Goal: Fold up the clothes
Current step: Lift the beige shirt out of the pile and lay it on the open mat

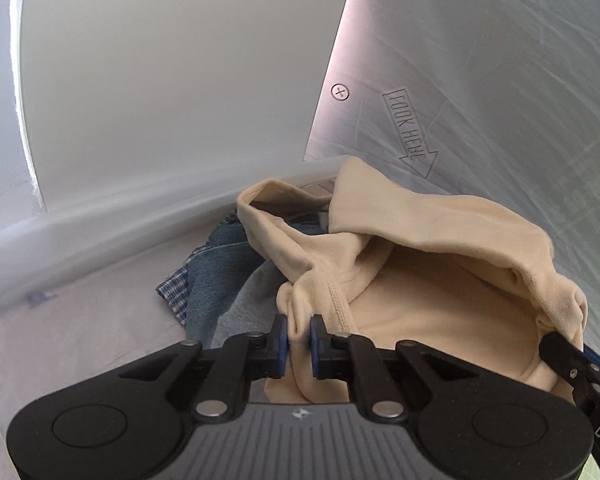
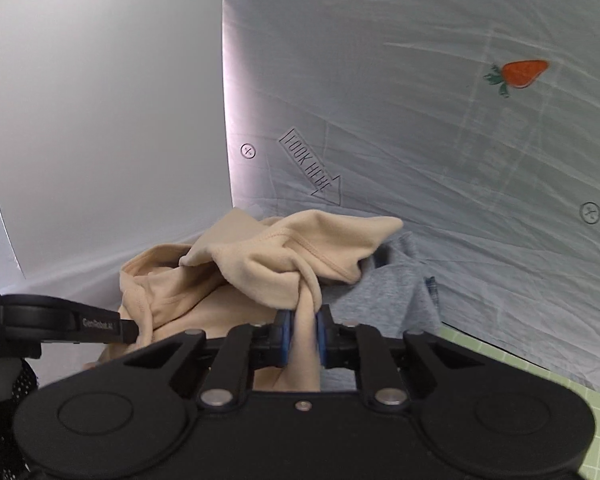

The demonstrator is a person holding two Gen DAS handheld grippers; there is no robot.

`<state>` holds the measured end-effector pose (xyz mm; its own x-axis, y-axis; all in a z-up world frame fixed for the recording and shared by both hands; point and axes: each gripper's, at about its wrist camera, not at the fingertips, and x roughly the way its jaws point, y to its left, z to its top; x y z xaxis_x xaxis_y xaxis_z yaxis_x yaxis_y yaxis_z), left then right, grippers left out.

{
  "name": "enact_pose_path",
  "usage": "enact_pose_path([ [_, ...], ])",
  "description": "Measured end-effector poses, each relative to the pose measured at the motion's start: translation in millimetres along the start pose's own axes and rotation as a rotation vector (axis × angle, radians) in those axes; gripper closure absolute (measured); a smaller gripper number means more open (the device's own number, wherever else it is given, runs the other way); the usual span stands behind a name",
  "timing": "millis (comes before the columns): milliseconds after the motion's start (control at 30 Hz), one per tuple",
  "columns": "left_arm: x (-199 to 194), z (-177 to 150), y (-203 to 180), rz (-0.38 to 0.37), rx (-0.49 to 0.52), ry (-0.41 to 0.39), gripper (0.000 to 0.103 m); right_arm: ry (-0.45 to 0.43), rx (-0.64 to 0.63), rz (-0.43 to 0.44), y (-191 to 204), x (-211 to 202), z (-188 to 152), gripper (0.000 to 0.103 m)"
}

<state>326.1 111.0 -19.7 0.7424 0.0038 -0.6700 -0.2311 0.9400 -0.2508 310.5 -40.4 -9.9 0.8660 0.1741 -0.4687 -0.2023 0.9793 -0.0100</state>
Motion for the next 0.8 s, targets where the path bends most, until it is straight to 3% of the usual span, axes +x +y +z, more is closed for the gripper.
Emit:
enact_pose_path([
  [200, -76.3, -40.0, -28.7, -0.123, 0.047, -0.024, 0.091, -0.054, 0.038, -0.086, -42.3, -82.2, -21.1, 0.091],
  [400, -133.2, -117.9, -86.7, -0.296, 0.213, 0.063, 0.091, -0.041, 0.078, -0.253, -102.6, -175.0, -67.5, 0.091],
  [533, -141.9, -192.9, -123.3, -0.387, 0.315, 0.234, 0.090, 0.067, 0.089, -0.374, -148.3, -239.8, -120.8, 0.091],
  [633, -142.2, -245.4, -138.8, -0.418, 0.359, 0.374, 0.089, 0.223, 0.151, -0.423, -184.3, -274.7, -173.9, 0.090],
  [800, -154.1, -300.1, -140.7, -0.333, 0.439, 0.442, 0.088, 0.426, 0.231, -0.397, -220.3, -308.5, -246.3, 0.085],
])
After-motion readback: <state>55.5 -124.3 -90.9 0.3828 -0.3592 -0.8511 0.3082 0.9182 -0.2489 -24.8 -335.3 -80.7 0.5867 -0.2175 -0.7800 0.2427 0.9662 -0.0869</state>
